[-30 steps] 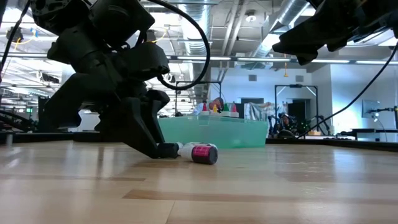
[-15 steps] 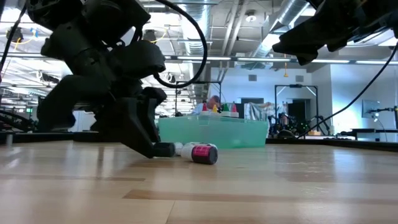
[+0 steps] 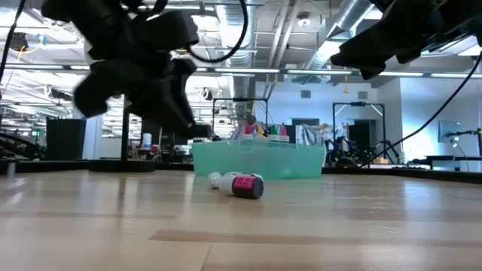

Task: Pick & Place food coloring
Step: Put the black food coloring bottle into the green bin, then put the green food coloring bottle into the green bin

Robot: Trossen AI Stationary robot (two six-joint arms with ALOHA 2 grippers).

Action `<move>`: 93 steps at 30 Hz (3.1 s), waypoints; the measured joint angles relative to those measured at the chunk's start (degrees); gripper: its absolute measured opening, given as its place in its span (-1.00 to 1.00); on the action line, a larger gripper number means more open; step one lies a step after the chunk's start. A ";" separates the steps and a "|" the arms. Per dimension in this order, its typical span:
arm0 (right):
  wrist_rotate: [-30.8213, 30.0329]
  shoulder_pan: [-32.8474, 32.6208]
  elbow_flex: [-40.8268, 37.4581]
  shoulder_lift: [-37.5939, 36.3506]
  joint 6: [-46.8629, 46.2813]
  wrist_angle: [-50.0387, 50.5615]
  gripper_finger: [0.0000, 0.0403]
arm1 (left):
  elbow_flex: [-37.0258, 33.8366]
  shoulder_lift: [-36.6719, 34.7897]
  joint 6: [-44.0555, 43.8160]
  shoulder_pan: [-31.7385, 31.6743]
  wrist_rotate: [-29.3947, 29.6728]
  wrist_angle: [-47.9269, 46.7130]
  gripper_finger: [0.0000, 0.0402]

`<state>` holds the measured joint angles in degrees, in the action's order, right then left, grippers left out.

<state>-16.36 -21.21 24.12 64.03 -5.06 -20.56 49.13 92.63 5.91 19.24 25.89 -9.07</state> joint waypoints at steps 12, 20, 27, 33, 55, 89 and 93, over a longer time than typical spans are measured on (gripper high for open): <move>0.00 -0.02 0.00 -0.01 0.00 0.00 -0.40 | 9.82 -0.21 16.05 -8.70 10.25 -5.38 -0.63; -0.01 0.00 0.00 -0.01 0.00 -0.02 -0.40 | 11.16 -0.19 22.53 -18.82 8.25 -5.35 -0.63; -0.02 -0.02 0.00 0.00 0.00 -0.04 -0.40 | 11.14 0.25 22.77 -27.19 2.87 -5.63 -0.63; -0.02 -0.02 0.00 0.00 -0.02 -0.04 -0.40 | 11.14 0.25 23.78 -29.42 -0.36 -6.05 -0.63; -0.02 0.00 0.02 -0.02 -0.55 0.11 -0.40 | 20.25 12.27 29.79 -29.54 1.67 -11.58 -0.63; -0.02 0.00 0.02 -0.02 -0.55 1.33 -0.40 | 42.82 26.23 34.16 -30.92 7.19 -36.77 -0.42; -0.02 0.00 0.02 -0.02 -0.55 1.33 -0.40 | 42.83 26.23 34.07 -30.95 7.79 -36.80 -0.40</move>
<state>-16.38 -21.21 24.14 64.01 -5.61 -19.22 91.96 118.87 39.98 -11.70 33.68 -45.87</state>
